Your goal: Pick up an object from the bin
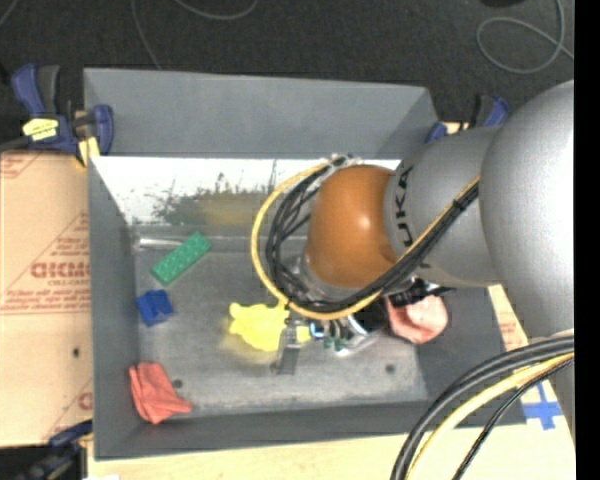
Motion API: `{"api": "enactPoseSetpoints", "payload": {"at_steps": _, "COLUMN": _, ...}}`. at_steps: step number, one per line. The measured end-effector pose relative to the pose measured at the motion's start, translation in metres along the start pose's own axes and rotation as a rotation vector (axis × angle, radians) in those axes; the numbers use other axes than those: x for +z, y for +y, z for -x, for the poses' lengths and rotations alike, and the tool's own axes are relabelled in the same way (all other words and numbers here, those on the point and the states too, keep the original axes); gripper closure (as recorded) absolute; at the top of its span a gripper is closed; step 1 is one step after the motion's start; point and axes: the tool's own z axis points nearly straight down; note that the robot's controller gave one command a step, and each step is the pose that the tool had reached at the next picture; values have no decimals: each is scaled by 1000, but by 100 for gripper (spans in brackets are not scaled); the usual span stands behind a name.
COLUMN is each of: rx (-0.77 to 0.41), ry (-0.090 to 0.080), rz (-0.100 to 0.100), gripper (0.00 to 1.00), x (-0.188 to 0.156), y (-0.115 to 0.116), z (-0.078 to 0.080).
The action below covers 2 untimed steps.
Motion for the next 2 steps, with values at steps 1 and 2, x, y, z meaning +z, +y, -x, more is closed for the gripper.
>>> {"api": "enactPoseSetpoints", "payload": {"at_steps": 1, "rx": -46, "ry": 7, "rz": -3, "gripper": 0, "x": 24, "y": 6, "z": 0}}
{"api": "enactPoseSetpoints", "payload": {"at_steps": 2, "rx": 106, "ry": -14, "rz": 6, "gripper": 100, "x": 26, "y": 10, "z": 11}}
